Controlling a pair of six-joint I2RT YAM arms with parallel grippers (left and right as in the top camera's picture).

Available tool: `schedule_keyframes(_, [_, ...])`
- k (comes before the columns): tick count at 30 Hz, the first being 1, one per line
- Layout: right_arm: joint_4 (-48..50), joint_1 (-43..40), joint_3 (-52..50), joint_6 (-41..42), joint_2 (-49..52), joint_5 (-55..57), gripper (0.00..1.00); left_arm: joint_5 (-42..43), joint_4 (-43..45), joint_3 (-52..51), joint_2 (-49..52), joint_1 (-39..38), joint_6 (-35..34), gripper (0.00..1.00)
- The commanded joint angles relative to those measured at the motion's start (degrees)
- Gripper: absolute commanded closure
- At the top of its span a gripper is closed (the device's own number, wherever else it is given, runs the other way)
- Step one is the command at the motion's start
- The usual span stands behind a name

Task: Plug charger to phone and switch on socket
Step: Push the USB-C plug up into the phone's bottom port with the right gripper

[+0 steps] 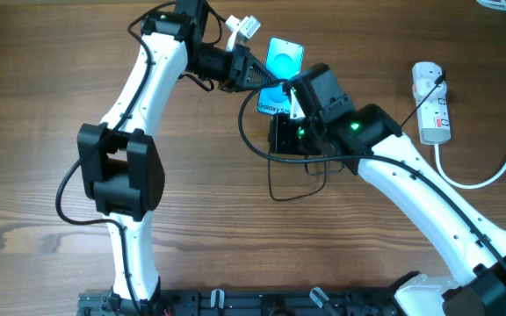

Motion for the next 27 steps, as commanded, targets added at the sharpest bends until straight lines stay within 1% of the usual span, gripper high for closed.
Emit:
schedule_keyframes(1, [0.4, 0.0, 0.9, 0.3, -1.3, 2.0, 0.96, 1.0, -1.0, 0.7, -1.9, -1.2, 3.7, 0.96])
schedule_keyframes(10, [0.3, 0.0, 0.9, 0.3, -1.3, 2.0, 0.96, 0.9, -1.2, 0.7, -1.9, -1.6, 3.7, 0.96])
schedule_keyframes(18, [0.4, -0.1, 0.9, 0.2, -1.3, 6.6, 0.96, 0.6, -1.9, 0.7, -1.9, -1.6, 3.7, 0.96])
schedule_keyframes(27, [1.8, -0.5, 0.9, 0.3, -1.4, 6.5, 0.96, -1.0, -2.0, 0.7, -1.9, -1.6, 3.8, 0.96])
